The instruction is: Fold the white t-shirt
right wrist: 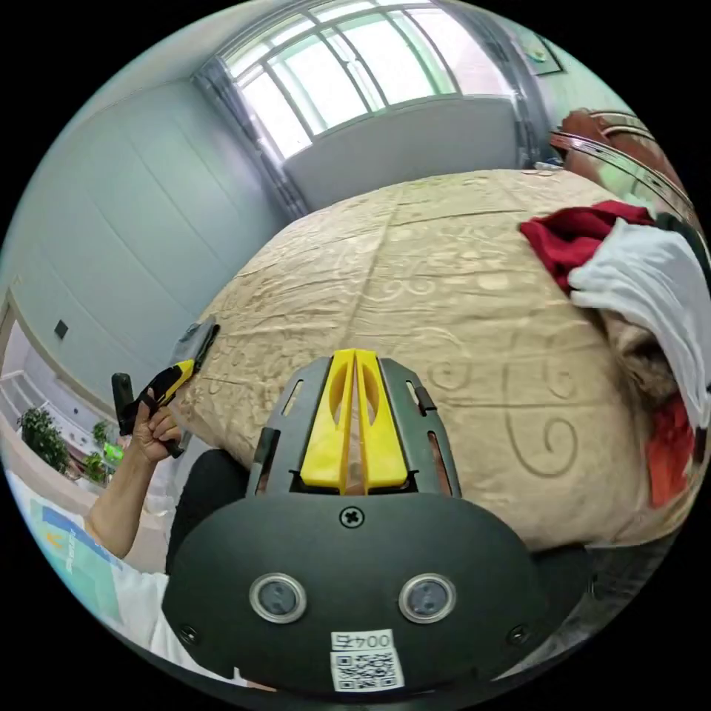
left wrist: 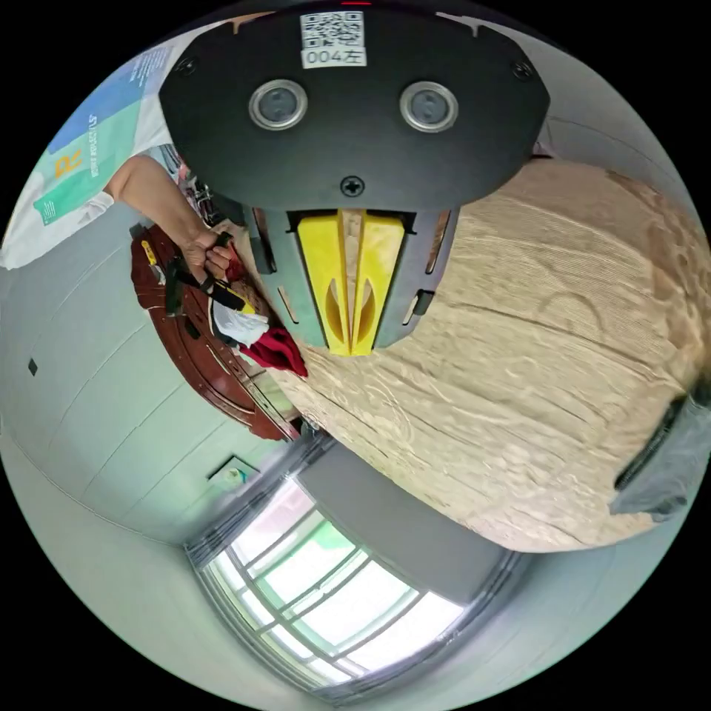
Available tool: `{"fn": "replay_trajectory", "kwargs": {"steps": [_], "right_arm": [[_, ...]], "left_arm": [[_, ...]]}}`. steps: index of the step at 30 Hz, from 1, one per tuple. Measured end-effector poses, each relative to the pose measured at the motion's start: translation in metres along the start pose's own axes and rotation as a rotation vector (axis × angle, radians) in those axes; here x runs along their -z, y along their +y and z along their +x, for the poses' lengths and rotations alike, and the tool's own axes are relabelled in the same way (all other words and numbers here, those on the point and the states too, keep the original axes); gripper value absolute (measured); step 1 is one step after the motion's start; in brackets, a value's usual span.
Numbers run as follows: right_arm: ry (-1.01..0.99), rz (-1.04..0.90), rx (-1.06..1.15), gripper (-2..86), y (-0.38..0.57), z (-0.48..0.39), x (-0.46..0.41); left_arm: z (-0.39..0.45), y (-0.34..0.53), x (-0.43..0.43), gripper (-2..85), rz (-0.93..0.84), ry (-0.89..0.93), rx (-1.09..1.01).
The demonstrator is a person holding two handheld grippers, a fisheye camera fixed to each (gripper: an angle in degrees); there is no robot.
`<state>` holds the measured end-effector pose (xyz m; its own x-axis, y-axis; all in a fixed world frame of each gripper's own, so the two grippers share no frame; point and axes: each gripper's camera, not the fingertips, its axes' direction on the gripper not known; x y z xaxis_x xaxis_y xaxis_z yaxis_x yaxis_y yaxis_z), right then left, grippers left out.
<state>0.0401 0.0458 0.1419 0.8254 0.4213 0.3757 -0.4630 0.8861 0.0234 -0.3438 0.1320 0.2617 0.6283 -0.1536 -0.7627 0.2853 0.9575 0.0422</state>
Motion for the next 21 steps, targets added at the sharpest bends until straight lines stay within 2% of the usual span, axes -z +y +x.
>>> {"fn": "replay_trajectory", "kwargs": {"steps": [2, 6, 11, 13, 18, 20, 21], "right_arm": [[0.075, 0.053, -0.087, 1.5, 0.032, 0.056, 0.034], [0.081, 0.244, -0.352, 8.9, 0.1, 0.188, 0.113], [0.16, 0.329, -0.481, 9.9, 0.15, 0.286, 0.166], [0.161, 0.346, -0.524, 10.1, 0.166, 0.311, 0.172], [0.06, 0.421, -0.787, 12.7, 0.191, 0.393, 0.158], [0.016, 0.377, -0.807, 10.1, 0.185, 0.41, 0.142], [0.063, 0.325, -0.754, 6.5, 0.175, 0.405, 0.134]], "left_arm": [[0.028, 0.012, -0.035, 0.3, -0.053, 0.015, -0.001], [0.078, 0.028, -0.088, 0.2, -0.133, 0.056, 0.007], [0.11, 0.026, -0.126, 0.2, -0.213, 0.041, -0.014], [0.124, 0.023, -0.14, 0.2, -0.243, 0.032, -0.031], [0.149, 0.017, -0.164, 0.2, -0.273, 0.027, -0.056], [0.157, 0.015, -0.171, 0.2, -0.274, 0.022, -0.062], [0.163, 0.014, -0.175, 0.2, -0.274, 0.019, -0.067]]}}
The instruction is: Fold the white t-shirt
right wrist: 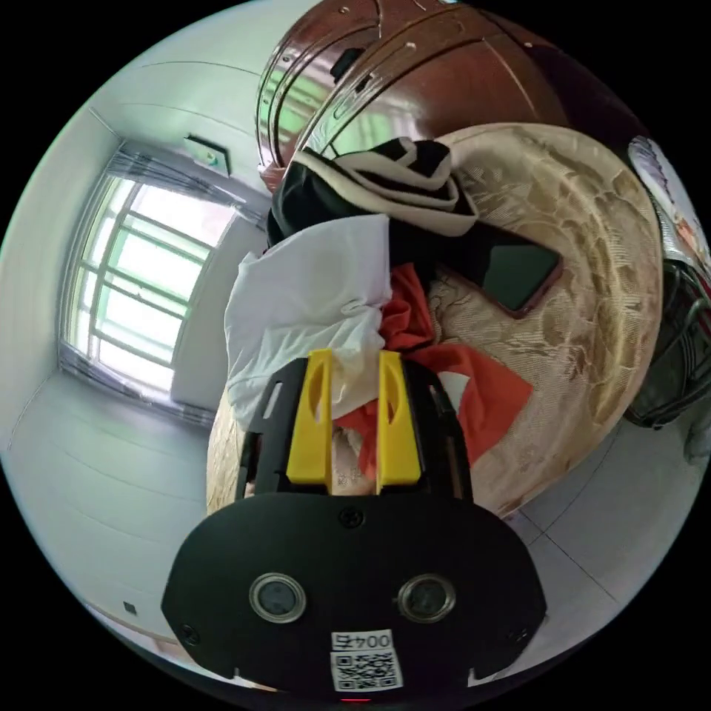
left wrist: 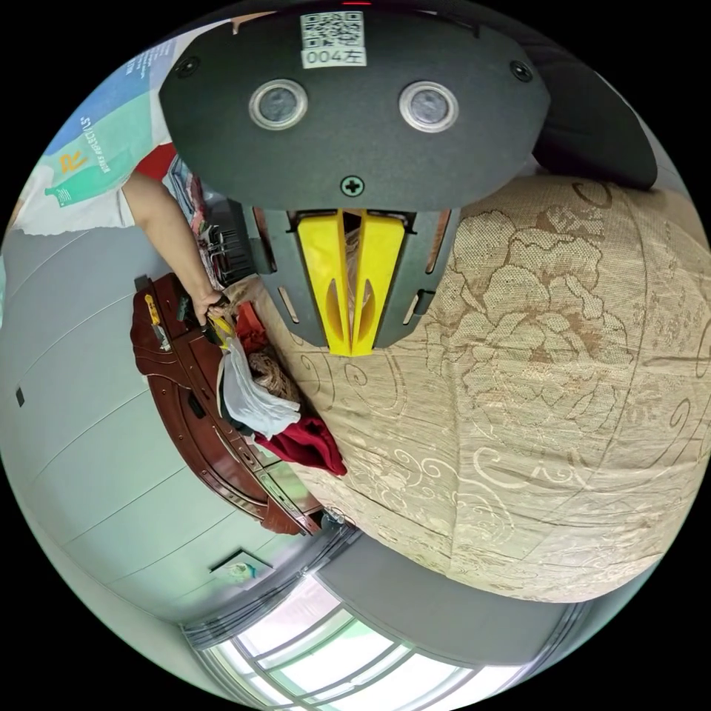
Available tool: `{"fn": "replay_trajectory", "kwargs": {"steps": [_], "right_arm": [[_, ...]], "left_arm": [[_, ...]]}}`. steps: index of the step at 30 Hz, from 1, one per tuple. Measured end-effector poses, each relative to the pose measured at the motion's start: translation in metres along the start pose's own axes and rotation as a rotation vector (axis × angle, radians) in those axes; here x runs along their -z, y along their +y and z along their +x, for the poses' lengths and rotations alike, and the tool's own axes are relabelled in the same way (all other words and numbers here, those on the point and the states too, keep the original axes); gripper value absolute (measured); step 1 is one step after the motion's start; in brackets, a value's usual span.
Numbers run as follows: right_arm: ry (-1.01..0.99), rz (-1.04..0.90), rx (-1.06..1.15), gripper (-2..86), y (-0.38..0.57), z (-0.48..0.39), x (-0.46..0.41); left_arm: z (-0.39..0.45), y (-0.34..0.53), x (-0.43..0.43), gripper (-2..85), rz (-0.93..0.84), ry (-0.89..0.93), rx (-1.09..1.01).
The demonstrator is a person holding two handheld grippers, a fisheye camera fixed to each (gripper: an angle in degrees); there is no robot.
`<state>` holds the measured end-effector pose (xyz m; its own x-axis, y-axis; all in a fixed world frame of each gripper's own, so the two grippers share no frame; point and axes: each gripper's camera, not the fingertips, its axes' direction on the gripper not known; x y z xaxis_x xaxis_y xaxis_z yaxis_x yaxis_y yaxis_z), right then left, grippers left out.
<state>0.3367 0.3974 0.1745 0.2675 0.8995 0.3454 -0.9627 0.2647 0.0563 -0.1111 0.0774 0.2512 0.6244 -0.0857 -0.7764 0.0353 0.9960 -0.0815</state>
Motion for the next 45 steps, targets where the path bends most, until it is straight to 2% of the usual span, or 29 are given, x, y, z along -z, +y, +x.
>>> {"fn": "replay_trajectory", "kwargs": {"steps": [3, 8, 11, 14, 15, 19, 21, 23, 27, 28, 30, 34, 37, 39, 42, 45], "right_arm": [[0.186, -0.061, 0.254, 4.9, 0.013, -0.031, -0.016], [0.121, -0.08, 0.362, 4.6, 0.049, -0.02, -0.005], [0.018, -0.025, 0.476, 4.6, 0.076, -0.042, 0.015], [-0.188, -0.029, 0.515, 4.7, 0.096, -0.079, 0.021], [-0.279, -0.053, 0.512, 4.6, 0.106, -0.095, 0.018], [-0.414, -0.207, 0.477, 4.9, 0.152, -0.124, -0.025], [-0.321, -0.437, 0.458, 4.9, 0.186, -0.13, -0.078], [-0.19, -0.506, 0.493, 5.1, 0.206, -0.131, -0.098], [-0.021, -0.305, 0.728, 6.3, 0.218, -0.165, -0.07], [-0.007, -0.303, 0.772, 6.9, 0.217, -0.173, -0.071], [0.044, -0.374, 0.934, 10.5, 0.213, -0.204, -0.096], [0.134, -0.544, 1.132, 13.5, 0.226, -0.238, -0.154], [0.194, -0.627, 1.282, 12.6, 0.244, -0.25, -0.183], [0.319, -0.622, 1.392, 7.6, 0.251, -0.25, -0.2], [0.266, -0.632, 1.305, 3.9, 0.226, -0.243, -0.203], [0.178, -0.489, 1.128, 3.2, 0.181, -0.226, -0.172]], "left_arm": [[0.013, -0.007, -0.009, 0.2, -0.006, -0.027, -0.019], [0.028, -0.021, -0.036, 0.3, -0.026, -0.024, -0.019], [0.045, -0.033, -0.063, 0.3, -0.063, 0.005, -0.045], [0.064, -0.045, -0.088, 0.2, -0.087, 0.045, -0.073], [0.071, -0.05, -0.096, 0.2, -0.089, 0.063, -0.081], [0.085, -0.062, -0.107, 0.2, -0.075, 0.083, -0.097], [0.081, -0.064, -0.111, 0.3, -0.089, 0.09, -0.076], [0.077, -0.065, -0.113, 0.3, -0.095, 0.1, -0.066], [0.069, -0.064, -0.118, 0.7, -0.105, 0.085, -0.066], [0.067, -0.064, -0.12, 0.9, -0.103, 0.072, -0.062], [0.063, -0.064, -0.127, 1.3, -0.112, 0.047, -0.052], [0.056, -0.067, -0.148, 2.2, -0.157, 0.115, 0.009], [0.059, -0.068, -0.156, 2.4, -0.176, 0.135, 0.01], [0.059, -0.069, -0.16, 2.6, -0.184, 0.151, 0.018], [0.058, -0.072, -0.168, 3.1, -0.198, 0.173, 0.039], [0.063, -0.078, -0.177, 4.0, -0.21, 0.186, 0.038]]}}
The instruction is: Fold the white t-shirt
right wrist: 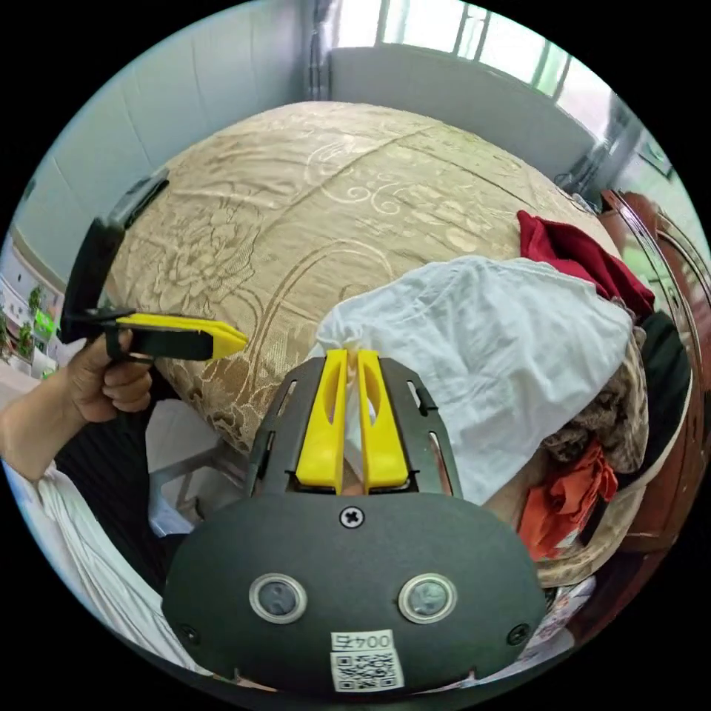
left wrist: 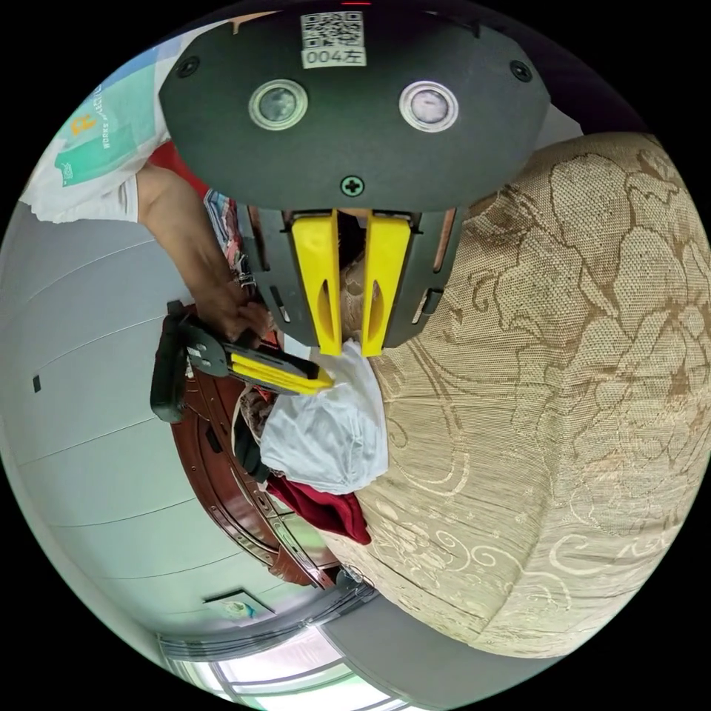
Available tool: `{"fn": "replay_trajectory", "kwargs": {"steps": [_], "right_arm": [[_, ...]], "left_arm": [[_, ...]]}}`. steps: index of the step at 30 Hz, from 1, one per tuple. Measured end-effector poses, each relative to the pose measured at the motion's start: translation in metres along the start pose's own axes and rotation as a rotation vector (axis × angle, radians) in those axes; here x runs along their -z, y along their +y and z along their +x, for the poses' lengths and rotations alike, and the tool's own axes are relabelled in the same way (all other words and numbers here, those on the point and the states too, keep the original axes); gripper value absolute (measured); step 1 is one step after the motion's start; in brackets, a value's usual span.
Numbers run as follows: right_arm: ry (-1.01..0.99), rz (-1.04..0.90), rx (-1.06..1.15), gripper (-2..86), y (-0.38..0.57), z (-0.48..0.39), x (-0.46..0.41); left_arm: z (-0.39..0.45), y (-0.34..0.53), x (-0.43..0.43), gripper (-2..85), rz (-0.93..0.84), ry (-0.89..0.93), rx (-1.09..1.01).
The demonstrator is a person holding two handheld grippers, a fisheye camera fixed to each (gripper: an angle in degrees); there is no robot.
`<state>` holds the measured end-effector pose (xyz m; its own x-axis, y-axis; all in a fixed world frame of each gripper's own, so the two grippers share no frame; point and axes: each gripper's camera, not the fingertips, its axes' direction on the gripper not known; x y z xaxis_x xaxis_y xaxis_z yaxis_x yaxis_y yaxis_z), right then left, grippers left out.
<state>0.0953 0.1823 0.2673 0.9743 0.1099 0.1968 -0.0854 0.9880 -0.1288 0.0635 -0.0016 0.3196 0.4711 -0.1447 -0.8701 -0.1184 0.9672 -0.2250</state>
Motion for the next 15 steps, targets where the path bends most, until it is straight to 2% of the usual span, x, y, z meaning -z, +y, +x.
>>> {"fn": "replay_trajectory", "kwargs": {"steps": [6, 9, 11, 15], "right_arm": [[-0.141, 0.262, -0.499, 3.3, 0.093, 0.137, 0.041], [-0.273, 0.303, -0.714, 3.4, 0.148, 0.192, 0.025], [-0.348, 0.317, -0.767, 3.7, 0.17, 0.205, 0.01], [-0.446, 0.36, -0.707, 5.9, 0.176, 0.199, -0.012]], "left_arm": [[0.006, -0.017, -0.026, 7.7, -0.056, -0.013, 0.019], [0.009, -0.025, -0.041, 10.0, -0.088, -0.099, 0.042], [0.01, -0.028, -0.047, 11.5, -0.097, -0.137, 0.053], [0.015, -0.035, -0.058, 13.4, -0.094, -0.142, 0.058]]}}
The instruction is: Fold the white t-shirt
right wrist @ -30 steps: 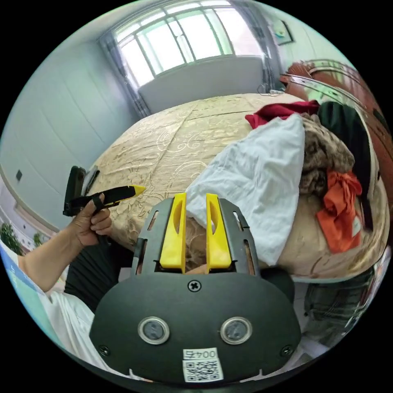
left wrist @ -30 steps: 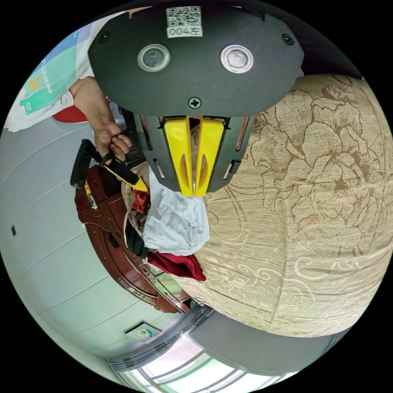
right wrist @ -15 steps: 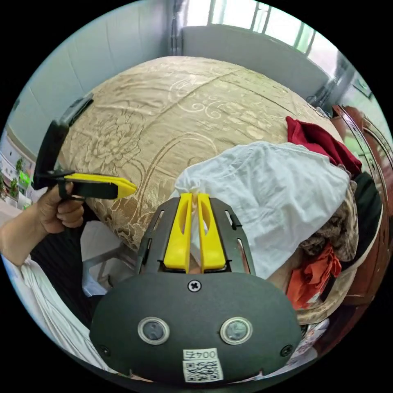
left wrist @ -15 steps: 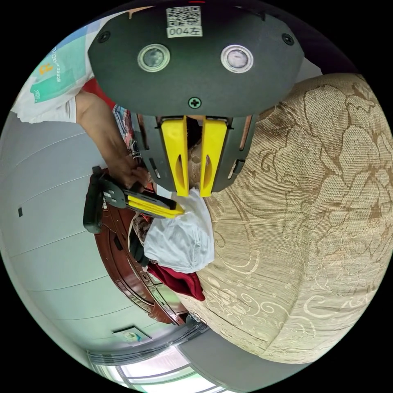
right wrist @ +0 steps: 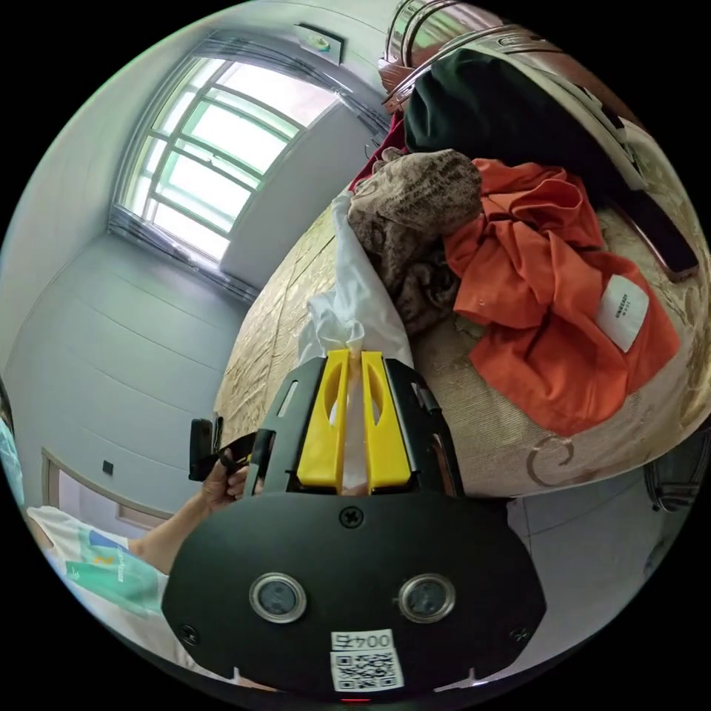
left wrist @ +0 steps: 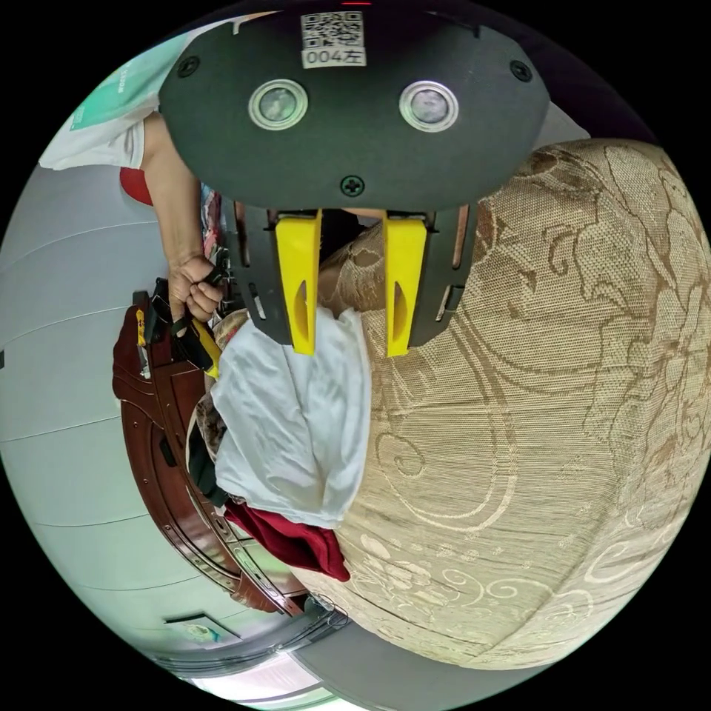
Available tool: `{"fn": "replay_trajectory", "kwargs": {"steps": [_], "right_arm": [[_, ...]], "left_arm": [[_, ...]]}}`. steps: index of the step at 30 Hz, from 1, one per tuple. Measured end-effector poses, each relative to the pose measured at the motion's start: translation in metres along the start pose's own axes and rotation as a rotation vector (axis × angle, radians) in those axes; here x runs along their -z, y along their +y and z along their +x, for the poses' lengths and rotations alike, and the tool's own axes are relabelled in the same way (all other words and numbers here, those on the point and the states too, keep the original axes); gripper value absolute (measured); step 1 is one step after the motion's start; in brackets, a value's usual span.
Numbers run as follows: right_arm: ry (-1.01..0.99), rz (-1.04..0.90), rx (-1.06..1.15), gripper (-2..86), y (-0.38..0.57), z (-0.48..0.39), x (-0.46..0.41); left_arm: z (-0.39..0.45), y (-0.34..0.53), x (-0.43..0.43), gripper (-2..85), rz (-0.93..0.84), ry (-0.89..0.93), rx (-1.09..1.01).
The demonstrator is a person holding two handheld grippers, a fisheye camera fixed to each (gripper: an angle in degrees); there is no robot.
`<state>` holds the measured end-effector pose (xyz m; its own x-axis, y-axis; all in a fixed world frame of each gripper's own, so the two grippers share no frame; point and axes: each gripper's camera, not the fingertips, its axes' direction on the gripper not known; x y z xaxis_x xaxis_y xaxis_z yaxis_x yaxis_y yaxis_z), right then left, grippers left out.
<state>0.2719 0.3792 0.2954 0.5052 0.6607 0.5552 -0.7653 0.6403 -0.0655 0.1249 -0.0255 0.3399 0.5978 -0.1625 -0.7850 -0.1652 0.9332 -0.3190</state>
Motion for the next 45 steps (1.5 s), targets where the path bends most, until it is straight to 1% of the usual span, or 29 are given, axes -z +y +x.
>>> {"fn": "replay_trajectory", "kwargs": {"steps": [1, 3, 5, 7, 8, 9, 10, 11, 12, 14, 15, 16, 17, 19, 20, 22, 24, 25, 27, 29, 31, 33, 34, 36, 38, 40, 41, 42, 45], "right_arm": [[0.002, -0.007, 0.012, 7.0, -0.001, -0.002, -0.004], [-0.002, -0.047, 0.064, 12.1, -0.007, -0.014, -0.019], [0.02, -0.078, 0.11, 15.4, -0.011, -0.029, -0.03], [0.084, -0.126, 0.166, 16.1, -0.013, -0.048, -0.045], [0.172, -0.182, 0.211, 14.5, -0.014, -0.061, -0.06], [0.274, -0.229, 0.286, 10.7, -0.014, -0.076, -0.075], [0.318, -0.234, 0.315, 7.7, -0.015, -0.084, -0.08], [0.317, -0.233, 0.376, 4.5, -0.02, -0.102, -0.083], [0.244, -0.205, 0.433, 4.1, -0.032, -0.123, -0.077], [0.18, -0.146, 0.506, 3.9, -0.061, -0.163, -0.063], [0.154, -0.086, 0.555, 3.9, -0.085, -0.19, -0.052], [0.145, -0.049, 0.574, 3.9, -0.097, -0.203, -0.046], [0.129, 0.008, 0.58, 3.8, -0.126, -0.225, -0.037], [0.098, 0.061, 0.573, 3.8, -0.169, -0.254, -0.029], [0.099, 0.1, 0.572, 3.8, -0.189, -0.27, -0.026], [0.117, 0.14, 0.577, 3.8, -0.205, -0.289, -0.024], [0.069, 0.12, 0.585, 3.9, -0.201, -0.298, -0.035], [0.06, 0.115, 0.587, 3.9, -0.195, -0.297, -0.04], [0.032, 0.034, 0.596, 3.9, -0.161, -0.283, -0.073], [0.052, -0.04, 0.571, 4.0, -0.131, -0.262, -0.103], [0.063, -0.124, 0.529, 4.0, -0.101, -0.236, -0.131], [0.126, -0.249, 0.444, 4.0, -0.065, -0.196, -0.168], [0.127, -0.274, 0.412, 4.0, -0.057, -0.186, -0.175], [0.142, -0.392, 0.294, 4.4, -0.039, -0.15, -0.2], [0.16, -0.464, 0.226, 5.3, -0.036, -0.134, -0.209], [0.186, -0.432, 0.198, 6.6, -0.042, -0.129, -0.201], [0.188, -0.381, 0.193, 7.5, -0.05, -0.131, -0.193], [0.192, -0.336, 0.203, 8.2, -0.061, -0.136, -0.187], [0.224, -0.293, 0.262, 10.3, -0.098, -0.159, -0.196]], "left_arm": [[0.002, -0.003, -0.002, 13.7, -0.009, -0.012, -0.001], [0.008, -0.007, -0.004, 13.4, -0.011, -0.039, -0.03], [0.013, -0.01, -0.007, 11.7, -0.033, -0.048, -0.057], [0.019, -0.012, -0.008, 7.6, -0.045, -0.085, -0.112], [0.02, -0.012, -0.007, 6.6, -0.044, -0.088, -0.125], [0.02, -0.014, -0.004, 5.1, -0.04, -0.083, -0.144], [0.019, -0.015, 0.003, 4.2, -0.026, -0.061, -0.161], [0.019, -0.017, 0.01, 4.0, -0.013, -0.05, -0.166], [0.019, -0.022, 0.027, 3.6, 0.018, -0.019, -0.18], [0.017, -0.034, 0.069, 3.2, 0.097, 0.029, -0.203], [0.015, -0.047, 0.107, 3.0, 0.16, 0.047, -0.209], [0.012, -0.063, 0.152, 2.9, 0.232, 0.045, -0.228], [0.011, -0.07, 0.174, 2.8, 0.267, 0.034, -0.241], [0.005, -0.094, 0.272, 2.7, 0.408, -0.024, -0.268], [0.003, -0.097, 0.295, 2.7, 0.439, -0.033, -0.27], [-0.015, -0.092, 0.377, 2.7, 0.56, -0.088, -0.26], [-0.042, -0.073, 0.421, 2.7, 0.618, -0.087, -0.231], [-0.066, -0.056, 0.438, 2.7, 0.616, -0.057, -0.215], [-0.103, -0.025, 0.445, 2.8, 0.577, -0.045, -0.194], [-0.143, 0.009, 0.433, 2.8, 0.504, -0.065, -0.147], [-0.2, 0.061, 0.399, 3.0, 0.404, -0.03, -0.068], [-0.239, 0.099, 0.37, 3.1, 0.359, 0.022, 0.017], [-0.261, 0.12, 0.351, 3.2, 0.319, 0.05, 0.068], [-0.285, 0.142, 0.329, 3.4, 0.249, 0.06, 0.139], [-0.299, 0.157, 0.324, 3.7, 0.231, 0.099, 0.171], [-0.309, 0.17, 0.341, 4.6, 0.284, 0.115, 0.189], [-0.31, 0.172, 0.347, 4.9, 0.298, 0.111, 0.184], [-0.311, 0.172, 0.361, 5.4, 0.32, 0.077, 0.177], [-0.311, 0.155, 0.386, 7.0, 0.342, -0.08, 0.16]]}}
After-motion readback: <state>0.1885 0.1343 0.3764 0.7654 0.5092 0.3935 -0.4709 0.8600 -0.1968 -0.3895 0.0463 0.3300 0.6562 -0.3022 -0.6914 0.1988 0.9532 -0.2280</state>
